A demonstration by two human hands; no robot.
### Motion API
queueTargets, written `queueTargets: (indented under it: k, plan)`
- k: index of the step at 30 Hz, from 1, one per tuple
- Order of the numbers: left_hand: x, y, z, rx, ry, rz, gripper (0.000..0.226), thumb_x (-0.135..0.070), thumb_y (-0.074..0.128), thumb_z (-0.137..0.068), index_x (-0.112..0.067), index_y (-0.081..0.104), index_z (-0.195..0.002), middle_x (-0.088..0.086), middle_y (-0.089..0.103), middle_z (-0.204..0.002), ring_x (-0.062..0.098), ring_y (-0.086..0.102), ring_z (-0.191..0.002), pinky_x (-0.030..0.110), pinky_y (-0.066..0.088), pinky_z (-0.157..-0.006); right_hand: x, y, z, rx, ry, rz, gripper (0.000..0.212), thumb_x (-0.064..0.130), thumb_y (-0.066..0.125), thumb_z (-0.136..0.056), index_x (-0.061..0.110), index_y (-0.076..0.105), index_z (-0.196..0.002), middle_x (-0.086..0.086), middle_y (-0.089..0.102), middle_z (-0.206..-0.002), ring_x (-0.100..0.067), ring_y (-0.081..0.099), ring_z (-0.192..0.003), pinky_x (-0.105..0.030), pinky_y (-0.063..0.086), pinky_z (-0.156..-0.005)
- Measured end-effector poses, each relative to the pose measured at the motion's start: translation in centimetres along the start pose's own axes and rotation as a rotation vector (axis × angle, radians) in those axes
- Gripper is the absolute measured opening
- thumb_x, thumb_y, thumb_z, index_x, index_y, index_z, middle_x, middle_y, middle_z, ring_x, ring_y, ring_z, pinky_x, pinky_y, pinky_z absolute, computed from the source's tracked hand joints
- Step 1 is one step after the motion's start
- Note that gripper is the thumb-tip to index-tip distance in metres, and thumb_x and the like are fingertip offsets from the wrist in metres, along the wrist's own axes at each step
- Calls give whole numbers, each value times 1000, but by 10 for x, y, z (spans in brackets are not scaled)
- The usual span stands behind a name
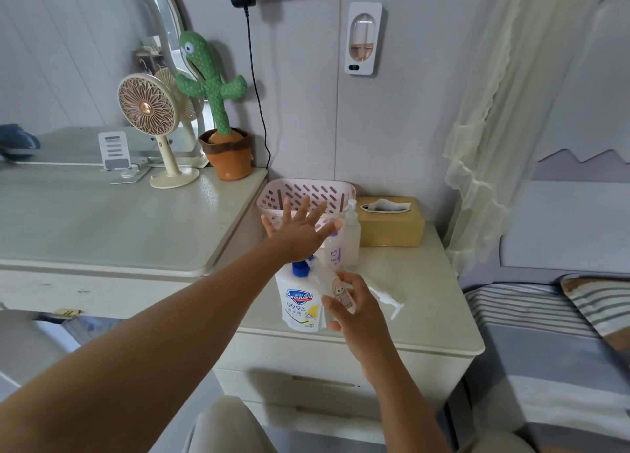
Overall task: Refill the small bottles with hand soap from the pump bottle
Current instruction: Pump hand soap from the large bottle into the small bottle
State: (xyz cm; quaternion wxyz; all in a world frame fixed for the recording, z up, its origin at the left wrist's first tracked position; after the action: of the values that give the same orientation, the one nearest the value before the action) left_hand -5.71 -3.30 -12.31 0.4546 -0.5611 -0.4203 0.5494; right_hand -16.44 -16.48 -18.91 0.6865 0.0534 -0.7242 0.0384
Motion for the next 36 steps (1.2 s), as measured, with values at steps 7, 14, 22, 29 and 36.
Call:
queueTargets:
  k: [7,14,22,29,36]
  plan:
    - [3,14,4,-22,-17,18,66,-72,12,-88,-45,3,-147,-10,-14,-157,24,-22,-142,62,-19,-103,-7,2,2,-6,35,18,33,13,63,-88,25,50,-116,2,62,-110,-9,62,-90,-18,51,-58]
    - [-1,1,-1,-94,17,-76,70,-72,11,-86,-43,-10,-146,-6,-26,-154,26,-28,-139,63,-20,-102,1,0,1,-4,16,19,35,17,64,-88,23,50,-119,0,60,-116,-11,60,-97,-14,49,-57]
    - [3,13,3,-33,-22,30,67,-72,12,-87,-45,4,-147,-9,-16,-156,23,-24,-142,63,-18,-104,-8,2,2,-13,52,2,34,13,63,-88,21,51,-118,-2,62,-110,-9,60,-88,-14,48,-55]
    - [-1,5,2,-52,-3,1,66,-71,13,-88,-44,2,-147,-7,-15,-157,25,-22,-142,64,-19,-103,1,-1,3,-11,31,22,33,14,62,-89,22,50,-119,3,60,-112,-7,60,-91,-13,49,-57]
    - [-4,3,1,-87,21,-12,65,-70,14,-88,-45,2,-147,-8,-17,-156,24,-24,-142,63,-19,-102,4,-1,2,-1,20,15,34,15,62,-89,23,49,-119,2,59,-115,-9,60,-98,-14,50,-59]
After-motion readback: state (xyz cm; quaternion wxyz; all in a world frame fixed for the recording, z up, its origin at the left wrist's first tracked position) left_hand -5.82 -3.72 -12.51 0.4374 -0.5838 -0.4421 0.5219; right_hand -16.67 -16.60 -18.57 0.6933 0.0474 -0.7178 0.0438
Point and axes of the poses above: each hand's wrist, its own z-axis away from the middle knuckle, its own y-axis out of the palm, x = y × z, the point moved 3 cm from there along -z, towards the middle knuckle
